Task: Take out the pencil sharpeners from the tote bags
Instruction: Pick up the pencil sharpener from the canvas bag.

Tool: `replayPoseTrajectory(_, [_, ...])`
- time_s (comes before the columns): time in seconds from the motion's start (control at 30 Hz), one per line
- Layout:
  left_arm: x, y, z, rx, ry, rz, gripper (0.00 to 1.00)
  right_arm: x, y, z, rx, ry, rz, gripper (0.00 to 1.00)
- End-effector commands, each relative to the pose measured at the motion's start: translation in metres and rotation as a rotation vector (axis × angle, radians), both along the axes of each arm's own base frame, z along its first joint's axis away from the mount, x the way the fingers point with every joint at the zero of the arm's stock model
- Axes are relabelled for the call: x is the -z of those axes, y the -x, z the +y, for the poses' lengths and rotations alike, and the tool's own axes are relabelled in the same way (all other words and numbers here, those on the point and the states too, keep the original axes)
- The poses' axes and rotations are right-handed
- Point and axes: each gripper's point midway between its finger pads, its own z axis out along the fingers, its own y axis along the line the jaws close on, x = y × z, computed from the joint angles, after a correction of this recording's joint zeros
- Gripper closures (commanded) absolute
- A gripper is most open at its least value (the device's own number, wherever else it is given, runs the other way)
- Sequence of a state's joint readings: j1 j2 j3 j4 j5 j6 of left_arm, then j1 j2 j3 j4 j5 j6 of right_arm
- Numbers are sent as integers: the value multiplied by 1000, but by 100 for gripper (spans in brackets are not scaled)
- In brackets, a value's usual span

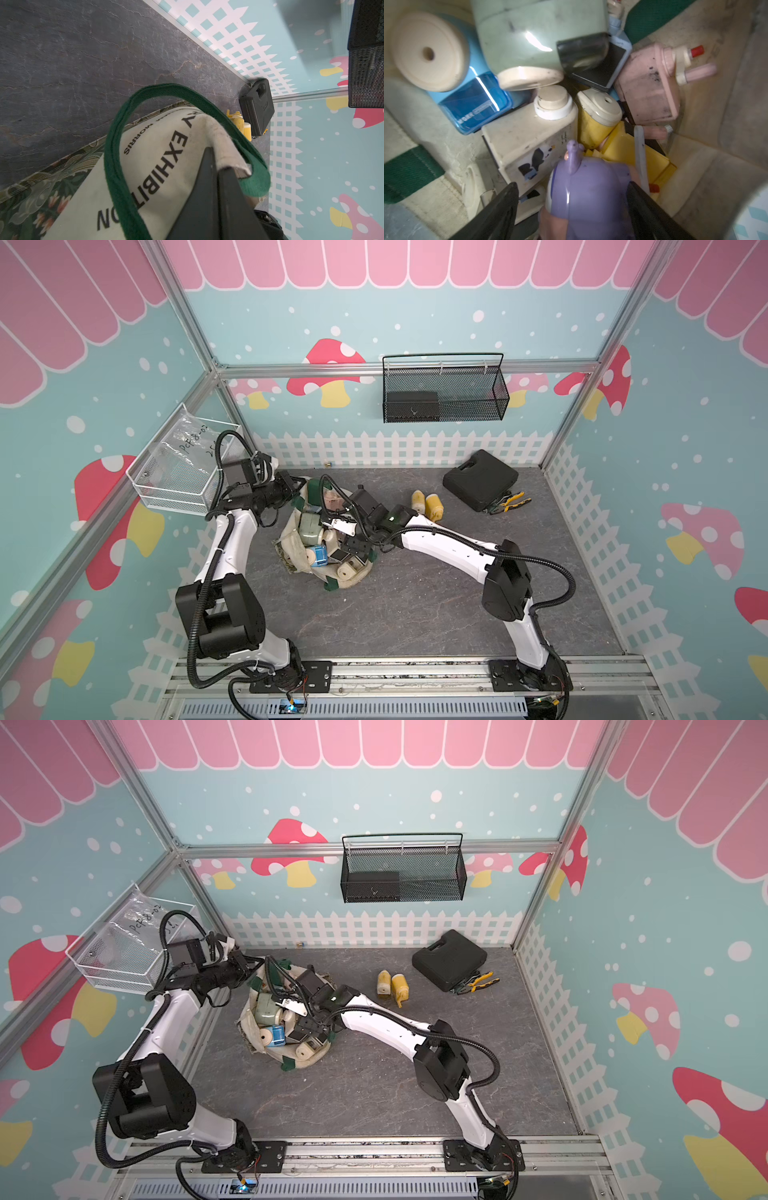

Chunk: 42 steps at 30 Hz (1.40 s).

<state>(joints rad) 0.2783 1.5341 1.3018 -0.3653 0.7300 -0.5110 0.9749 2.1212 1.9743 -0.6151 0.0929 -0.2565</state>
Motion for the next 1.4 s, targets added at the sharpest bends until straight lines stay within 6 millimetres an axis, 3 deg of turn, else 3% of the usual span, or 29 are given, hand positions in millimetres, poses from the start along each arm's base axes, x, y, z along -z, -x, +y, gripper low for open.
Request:
replayPoseTrajectory(0.0, [-21,-5,13,-33,-23,-82,100,12,-15,-32,107,104,-15,16])
replayPoseTrajectory(0.23, [-20,-5,15,-38,-18,-78,100,4,-13,-42,124,105,-29,15])
replayPoseTrajectory(0.5, [-20,-5,15,-36,-10,-75,100,37,-14,-48,132,190,0,11])
replayPoseTrajectory(0.73, [-18,-6,14,-30,-3,-69,100,55,-31,-41,170,240,-23,12])
replayPoseTrajectory(0.93, [-17,-6,15,-32,-3,-68,100,67,-38,-30,175,256,-11,16])
replayPoseTrajectory(1.23, [-17,-6,16,-35,-1,-66,100,92,-49,-34,224,318,-29,27])
replayPoseTrajectory(1.37, [-17,-6,16,-39,-3,-67,100,99,-57,-36,256,340,-59,26])
